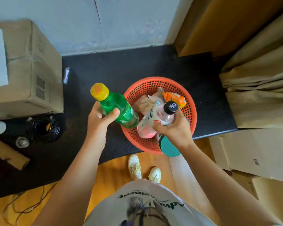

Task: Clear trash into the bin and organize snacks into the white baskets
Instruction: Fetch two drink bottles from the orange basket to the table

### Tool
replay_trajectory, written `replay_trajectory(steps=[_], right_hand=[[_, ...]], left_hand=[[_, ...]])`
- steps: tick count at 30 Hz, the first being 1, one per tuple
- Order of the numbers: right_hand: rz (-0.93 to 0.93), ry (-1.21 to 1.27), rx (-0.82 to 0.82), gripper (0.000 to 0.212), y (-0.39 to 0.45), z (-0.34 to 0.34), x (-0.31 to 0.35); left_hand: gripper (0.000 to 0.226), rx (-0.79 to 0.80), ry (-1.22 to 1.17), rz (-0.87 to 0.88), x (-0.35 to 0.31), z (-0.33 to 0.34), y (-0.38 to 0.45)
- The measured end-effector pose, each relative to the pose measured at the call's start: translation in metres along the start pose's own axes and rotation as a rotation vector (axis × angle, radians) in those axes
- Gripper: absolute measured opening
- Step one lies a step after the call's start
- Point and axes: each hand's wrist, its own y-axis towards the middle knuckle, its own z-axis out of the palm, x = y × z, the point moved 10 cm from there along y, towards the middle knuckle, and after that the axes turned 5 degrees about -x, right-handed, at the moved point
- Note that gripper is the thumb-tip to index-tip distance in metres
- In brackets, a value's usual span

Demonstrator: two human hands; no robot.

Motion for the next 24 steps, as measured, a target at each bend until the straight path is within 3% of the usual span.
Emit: replay_trajectory(steps=[5, 8, 9, 12, 15, 18, 21, 24], right_hand=[[0.016, 0.442, -0.073, 0.055, -0.027, -0.049, 0.017], [0.106, 0.709, -0.129, 0.059, -0.046, -0.068, 0.004], [0.139, 0.823, -0.132, 0.053, -0.054, -0.07, -0.003], [0.235, 1.131, -0.159, 0.037, -0.083, -0.075, -0.027], [0.347, 1.209, -0.26, 0.055, -0.12, -0.088, -0.066], [0.452, 1.261, -0.419, 0.046, -0.166, -0.108, -0.109], [0.506, 1.31, -0.594, 0.053, -0.221, -0.125, -0.15], [0.503, 1.378, -0.714, 0.049, -0.284, -0.136, -0.181]], left_hand=[[0.067, 0.04, -0.111, -0.009, -0.036, 0.028, -0.006], [0.05, 0.15, -0.157, -0.108, -0.035, 0.06, -0.021], [0.047, 0.176, -0.178, -0.161, -0.032, 0.072, -0.029], [0.063, 0.258, -0.198, -0.298, -0.013, 0.108, -0.054], [0.068, 0.46, -0.106, -0.395, 0.006, 0.158, -0.098], [0.093, 0.61, 0.008, -0.513, 0.032, 0.193, -0.149], [0.068, 0.838, 0.135, -0.586, 0.052, 0.22, -0.209], [0.064, 1.019, 0.238, -0.62, 0.07, 0.232, -0.269]])
